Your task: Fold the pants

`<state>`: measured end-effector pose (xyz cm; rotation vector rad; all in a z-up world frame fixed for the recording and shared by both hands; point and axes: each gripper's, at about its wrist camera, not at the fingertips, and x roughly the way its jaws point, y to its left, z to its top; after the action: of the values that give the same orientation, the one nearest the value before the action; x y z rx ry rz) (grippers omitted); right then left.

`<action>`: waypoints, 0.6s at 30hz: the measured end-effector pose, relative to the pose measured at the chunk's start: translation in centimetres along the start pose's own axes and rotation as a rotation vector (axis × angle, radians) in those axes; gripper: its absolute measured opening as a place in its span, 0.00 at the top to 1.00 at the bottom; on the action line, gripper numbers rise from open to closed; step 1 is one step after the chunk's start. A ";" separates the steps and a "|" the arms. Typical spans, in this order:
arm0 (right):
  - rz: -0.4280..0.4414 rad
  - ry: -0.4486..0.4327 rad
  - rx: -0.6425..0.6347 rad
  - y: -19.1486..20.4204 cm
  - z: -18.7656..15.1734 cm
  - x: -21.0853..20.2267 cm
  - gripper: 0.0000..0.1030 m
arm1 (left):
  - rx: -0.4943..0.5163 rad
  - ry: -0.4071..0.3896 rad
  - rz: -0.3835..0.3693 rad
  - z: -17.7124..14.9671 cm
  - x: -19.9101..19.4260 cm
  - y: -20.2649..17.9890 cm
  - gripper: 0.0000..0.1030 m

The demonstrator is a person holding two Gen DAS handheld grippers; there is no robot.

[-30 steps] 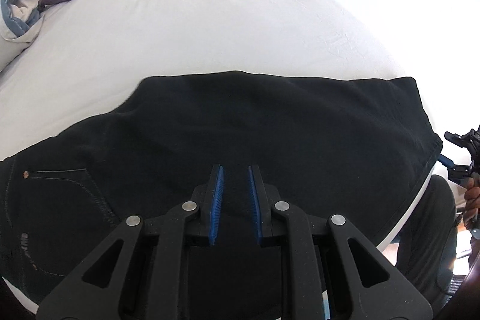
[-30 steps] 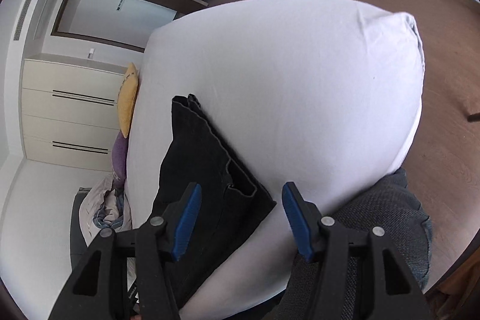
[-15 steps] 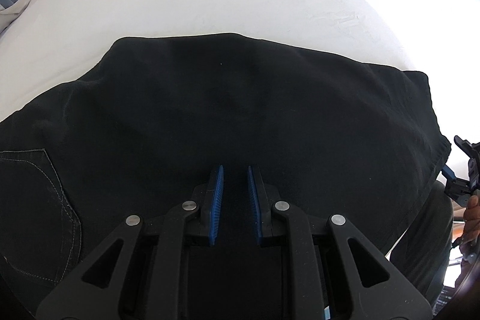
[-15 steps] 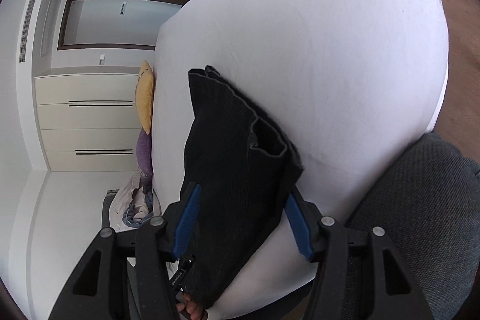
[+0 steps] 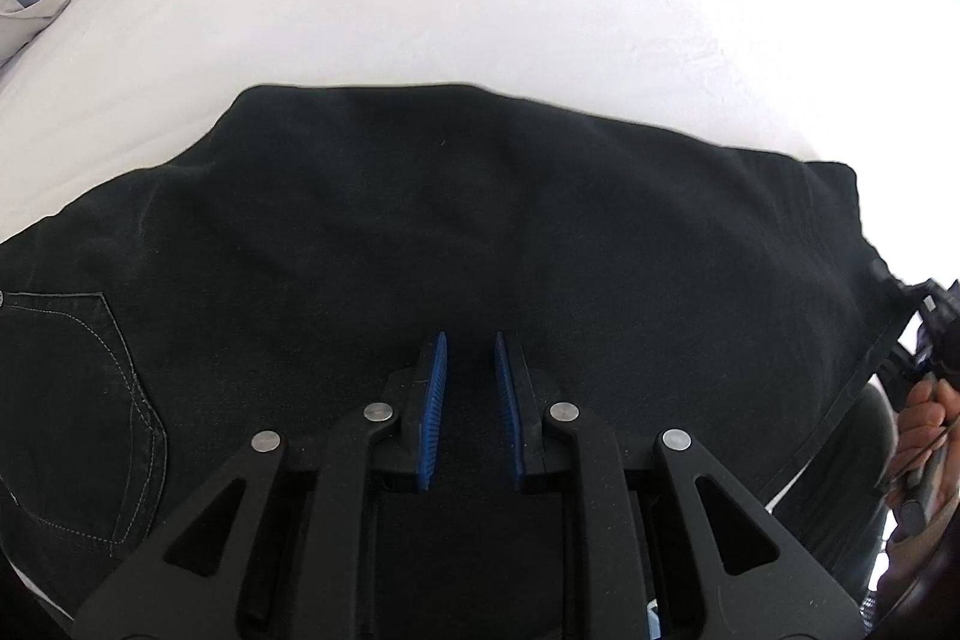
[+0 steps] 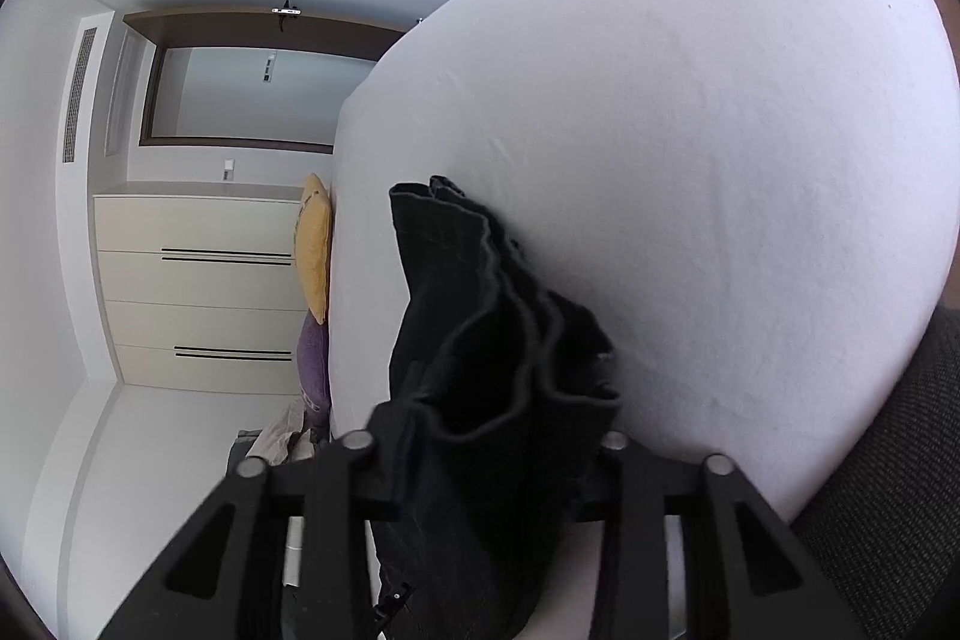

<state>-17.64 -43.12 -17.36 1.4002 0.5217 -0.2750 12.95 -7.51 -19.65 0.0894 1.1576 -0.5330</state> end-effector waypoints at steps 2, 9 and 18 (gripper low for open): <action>-0.010 -0.004 -0.005 -0.2 -0.1 0.1 0.89 | 0.002 -0.021 -0.030 0.1 -0.5 -0.5 0.84; -0.058 -0.036 -0.067 1.7 -0.5 -0.4 0.90 | -0.016 0.025 -0.053 -0.1 2.1 -0.9 0.84; -0.177 -0.005 -0.626 14.5 -8.1 2.3 0.91 | -0.123 0.027 -0.159 -0.3 2.0 1.1 0.84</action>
<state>-10.21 -32.53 -6.67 0.7470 0.6596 -0.2297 13.76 -7.10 -21.76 -0.1024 1.2280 -0.6003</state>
